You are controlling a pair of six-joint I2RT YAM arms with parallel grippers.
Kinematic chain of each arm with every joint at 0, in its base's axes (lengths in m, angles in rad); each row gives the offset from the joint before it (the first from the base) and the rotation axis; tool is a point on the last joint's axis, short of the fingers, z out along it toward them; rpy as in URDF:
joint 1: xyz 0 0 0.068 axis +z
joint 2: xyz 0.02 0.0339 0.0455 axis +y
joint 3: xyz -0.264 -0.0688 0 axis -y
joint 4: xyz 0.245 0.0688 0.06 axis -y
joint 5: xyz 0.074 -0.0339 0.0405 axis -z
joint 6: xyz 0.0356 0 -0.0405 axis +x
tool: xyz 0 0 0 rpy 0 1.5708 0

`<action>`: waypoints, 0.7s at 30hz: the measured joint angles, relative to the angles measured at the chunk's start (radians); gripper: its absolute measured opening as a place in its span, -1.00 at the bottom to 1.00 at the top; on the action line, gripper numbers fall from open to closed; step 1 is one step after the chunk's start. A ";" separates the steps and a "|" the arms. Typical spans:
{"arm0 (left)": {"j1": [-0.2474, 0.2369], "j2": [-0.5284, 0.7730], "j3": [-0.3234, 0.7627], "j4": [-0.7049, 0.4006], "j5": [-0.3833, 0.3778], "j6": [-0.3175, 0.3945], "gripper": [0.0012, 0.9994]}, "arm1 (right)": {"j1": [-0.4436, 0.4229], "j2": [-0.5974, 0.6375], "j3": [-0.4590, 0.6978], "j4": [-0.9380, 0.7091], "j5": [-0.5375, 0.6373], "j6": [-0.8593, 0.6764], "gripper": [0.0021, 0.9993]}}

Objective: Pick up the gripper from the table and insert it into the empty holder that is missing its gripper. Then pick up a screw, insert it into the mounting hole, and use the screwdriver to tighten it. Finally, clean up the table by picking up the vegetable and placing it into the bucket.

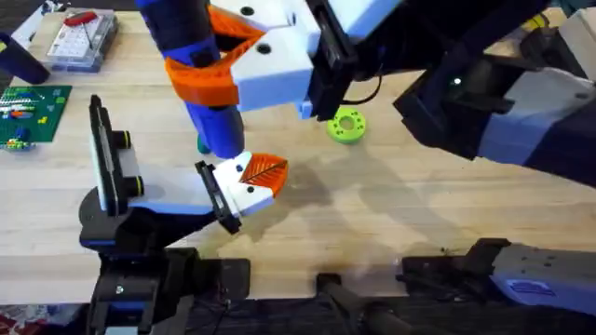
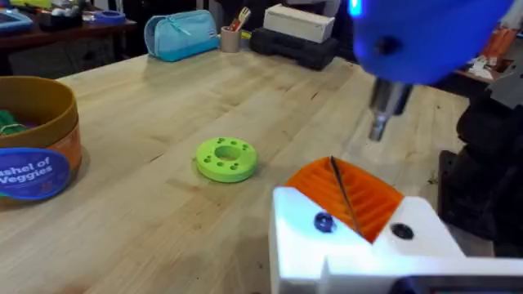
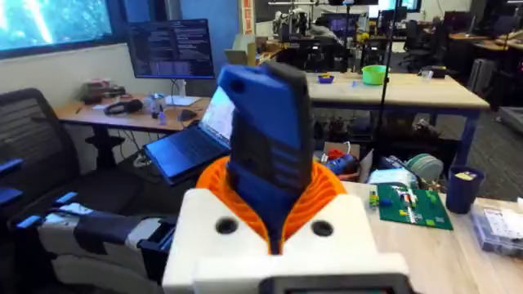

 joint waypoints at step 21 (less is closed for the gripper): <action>0.000 0.000 0.000 0.000 0.000 0.000 -0.98 | 0.006 0.006 -0.043 -0.001 -0.005 -0.074 -0.95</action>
